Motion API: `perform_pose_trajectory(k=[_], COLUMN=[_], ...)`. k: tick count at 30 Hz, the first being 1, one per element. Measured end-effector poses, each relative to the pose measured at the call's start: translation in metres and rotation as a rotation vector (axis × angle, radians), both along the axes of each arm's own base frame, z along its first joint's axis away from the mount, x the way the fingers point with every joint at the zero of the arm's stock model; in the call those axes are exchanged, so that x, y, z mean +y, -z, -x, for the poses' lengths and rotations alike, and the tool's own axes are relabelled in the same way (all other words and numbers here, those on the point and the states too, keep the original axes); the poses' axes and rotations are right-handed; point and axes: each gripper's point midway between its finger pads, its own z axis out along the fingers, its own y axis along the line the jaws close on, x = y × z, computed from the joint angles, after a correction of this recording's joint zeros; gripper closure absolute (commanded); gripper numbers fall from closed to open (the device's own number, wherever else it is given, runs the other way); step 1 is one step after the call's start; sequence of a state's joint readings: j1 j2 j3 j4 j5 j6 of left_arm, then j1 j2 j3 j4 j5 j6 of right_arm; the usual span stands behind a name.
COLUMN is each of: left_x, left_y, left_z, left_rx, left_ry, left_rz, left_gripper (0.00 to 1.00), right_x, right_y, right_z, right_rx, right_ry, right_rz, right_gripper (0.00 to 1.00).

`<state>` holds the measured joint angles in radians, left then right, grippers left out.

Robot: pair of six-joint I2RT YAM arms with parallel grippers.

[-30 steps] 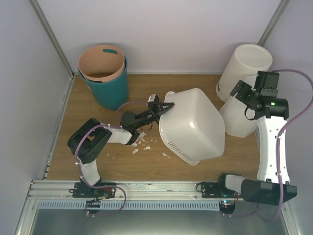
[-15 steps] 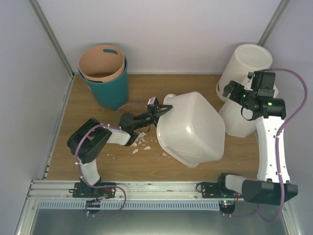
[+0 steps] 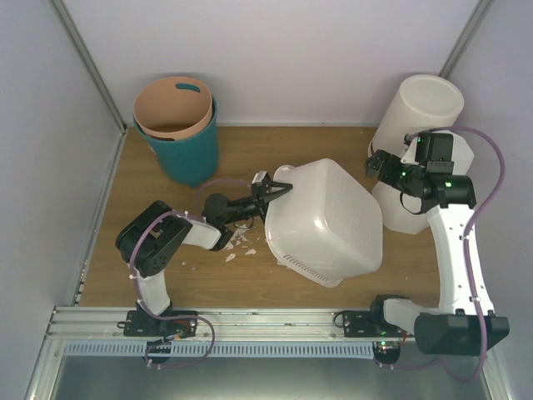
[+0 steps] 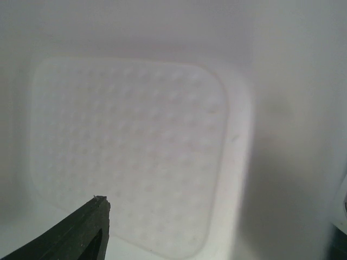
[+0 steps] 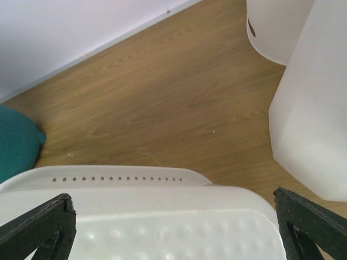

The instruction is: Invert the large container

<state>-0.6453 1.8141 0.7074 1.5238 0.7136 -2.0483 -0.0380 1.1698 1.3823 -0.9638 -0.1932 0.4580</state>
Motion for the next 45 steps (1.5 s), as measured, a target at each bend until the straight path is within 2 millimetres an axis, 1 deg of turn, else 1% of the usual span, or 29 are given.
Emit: perform_pose_trajectory(k=[3, 7, 9, 14, 23, 28, 31, 35, 38, 40, 43, 45], left_x=[0.000, 0.003, 0.006, 0.013, 0.019, 0.023, 0.030, 0.041, 0.043, 0.043, 0.041, 0.037], left_y=[0.014, 0.047, 0.059, 0.066, 0.088, 0.102, 0.117, 0.139, 0.144, 0.146, 0.148, 0.148], left_z=[-0.004, -0.014, -0.017, -0.017, 0.002, 0.008, 0.011, 0.017, 0.021, 0.024, 0.023, 0.023], left_rx=[0.020, 0.072, 0.076, 0.049, -0.005, -0.040, -0.035, -0.012, -0.028, -0.038, -0.049, -0.061], left_ry=[0.005, 0.016, 0.023, 0.045, 0.099, 0.141, 0.160, 0.185, 0.209, 0.225, 0.244, 0.264], left_rz=[-0.023, -0.082, -0.106, -0.132, -0.194, -0.225, -0.251, -0.287, -0.295, -0.297, -0.298, -0.294], left_gripper=[0.32, 0.32, 0.32, 0.31, 0.30, 0.23, 0.18, 0.09, 0.04, 0.01, 0.01, 0.01], right_x=[0.004, 0.011, 0.014, 0.027, 0.038, 0.046, 0.053, 0.069, 0.083, 0.091, 0.108, 0.117], right_y=[0.008, 0.019, 0.022, 0.025, 0.041, 0.043, 0.042, 0.045, 0.057, 0.069, 0.086, 0.093], right_z=[0.003, 0.005, 0.006, 0.005, 0.010, 0.012, 0.012, 0.009, 0.001, -0.006, -0.016, -0.017], right_rx=[0.017, 0.042, 0.048, 0.041, 0.071, 0.074, 0.065, 0.064, 0.093, 0.125, 0.172, 0.193], right_ry=[-0.012, -0.037, -0.044, -0.084, -0.106, -0.122, -0.138, -0.185, -0.220, -0.237, -0.271, -0.286], right_rz=[-0.006, -0.016, -0.020, -0.029, -0.050, -0.062, -0.066, -0.064, -0.058, -0.045, -0.023, -0.012], right_gripper=[0.00, 0.00, 0.00, 0.00, 0.00, 0.00, 0.00, 0.00, 0.00, 0.00, 0.00, 0.00])
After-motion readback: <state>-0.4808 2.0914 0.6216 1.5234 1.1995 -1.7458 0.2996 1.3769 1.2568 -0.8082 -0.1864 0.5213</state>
